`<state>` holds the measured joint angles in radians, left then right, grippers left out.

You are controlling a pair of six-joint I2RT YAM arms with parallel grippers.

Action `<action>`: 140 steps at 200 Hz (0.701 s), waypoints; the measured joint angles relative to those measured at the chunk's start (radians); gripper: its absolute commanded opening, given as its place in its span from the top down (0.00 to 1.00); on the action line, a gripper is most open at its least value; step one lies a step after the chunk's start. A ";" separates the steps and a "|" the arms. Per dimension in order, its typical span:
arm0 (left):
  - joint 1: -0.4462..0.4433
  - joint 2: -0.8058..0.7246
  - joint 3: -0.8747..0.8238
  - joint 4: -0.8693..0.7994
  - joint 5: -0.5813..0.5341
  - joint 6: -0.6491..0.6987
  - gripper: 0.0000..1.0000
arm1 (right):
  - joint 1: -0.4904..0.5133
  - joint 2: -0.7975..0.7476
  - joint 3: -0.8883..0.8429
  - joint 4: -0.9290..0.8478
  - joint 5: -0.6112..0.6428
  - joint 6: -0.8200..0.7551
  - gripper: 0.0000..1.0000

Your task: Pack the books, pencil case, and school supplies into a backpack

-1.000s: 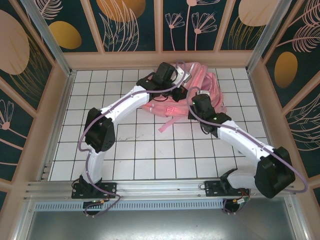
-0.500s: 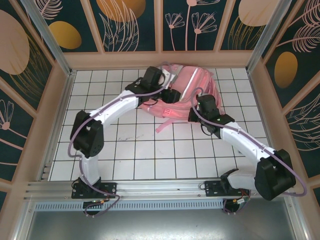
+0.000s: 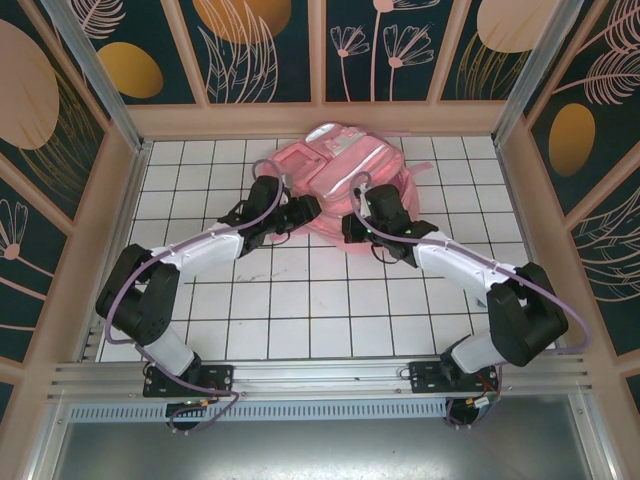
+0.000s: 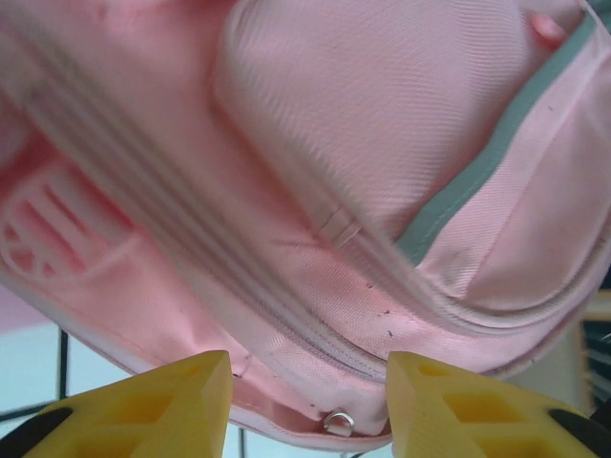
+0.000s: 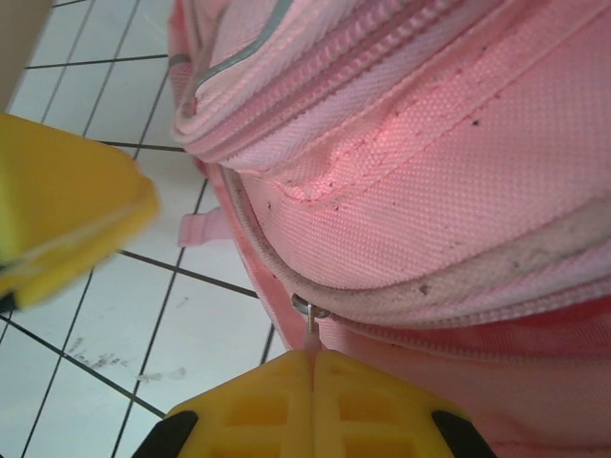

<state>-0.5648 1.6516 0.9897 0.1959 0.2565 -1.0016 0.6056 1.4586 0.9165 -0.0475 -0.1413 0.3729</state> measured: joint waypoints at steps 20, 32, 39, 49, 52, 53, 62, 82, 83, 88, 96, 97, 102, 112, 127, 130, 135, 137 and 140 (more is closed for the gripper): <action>0.000 0.012 -0.047 0.101 0.000 -0.115 0.55 | 0.005 0.006 0.005 0.008 -0.007 0.000 1.00; 0.000 0.024 -0.062 0.151 0.000 -0.173 0.56 | 0.005 0.006 0.005 0.009 -0.009 0.001 1.00; 0.000 0.033 -0.066 0.176 0.000 -0.200 0.56 | 0.005 0.006 0.005 0.009 -0.010 0.001 1.00; 0.000 0.048 -0.068 0.209 0.001 -0.233 0.56 | 0.005 0.007 0.005 0.010 -0.010 0.001 1.00; 0.000 0.055 -0.068 0.220 0.001 -0.244 0.56 | 0.005 0.007 0.005 0.010 -0.011 0.001 1.00; 0.000 0.057 -0.068 0.223 0.001 -0.246 0.56 | 0.005 0.007 0.005 0.010 -0.010 0.001 1.00; 0.000 0.074 -0.068 0.250 0.002 -0.270 0.56 | 0.006 0.007 0.005 0.013 -0.011 0.001 1.00; 0.000 0.117 -0.068 0.298 0.010 -0.309 0.56 | 0.010 0.007 0.007 0.014 -0.014 0.000 1.00; 0.000 0.118 -0.068 0.299 0.011 -0.311 0.56 | 0.010 0.007 0.007 0.014 -0.014 0.000 1.00; 0.000 0.129 -0.068 0.310 0.015 -0.318 0.56 | 0.012 0.007 0.008 0.014 -0.014 0.000 1.00; 0.000 0.141 -0.068 0.324 0.021 -0.329 0.56 | 0.013 0.007 0.009 0.014 -0.014 0.000 1.00; 0.000 0.143 -0.068 0.325 0.022 -0.331 0.56 | 0.013 0.007 0.009 0.014 -0.014 0.000 1.00; 0.000 0.149 -0.068 0.332 0.023 -0.338 0.56 | 0.014 0.007 0.009 0.014 -0.014 0.000 1.00; 0.000 0.157 -0.068 0.341 0.024 -0.351 0.57 | 0.015 0.007 0.009 0.014 -0.014 0.000 1.00; 0.000 0.169 -0.066 0.361 0.023 -0.371 0.63 | 0.019 0.007 0.010 0.014 -0.014 -0.001 1.00; 0.000 0.172 -0.066 0.367 0.024 -0.372 0.65 | 0.020 0.007 0.010 0.014 -0.013 -0.001 1.00; 0.000 0.179 -0.065 0.376 0.024 -0.379 0.69 | 0.021 0.007 0.011 0.014 -0.011 -0.002 1.00; 0.000 0.182 -0.064 0.380 0.024 -0.384 0.71 | 0.022 0.007 0.011 0.014 -0.010 -0.003 1.00; 0.000 0.186 -0.064 0.384 0.023 -0.393 0.72 | 0.023 0.007 0.011 0.013 -0.008 -0.005 1.00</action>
<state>-0.5648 1.8374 0.9260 0.5797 0.2790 -1.3941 0.6289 1.4654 0.9276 -0.0341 -0.1493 0.3683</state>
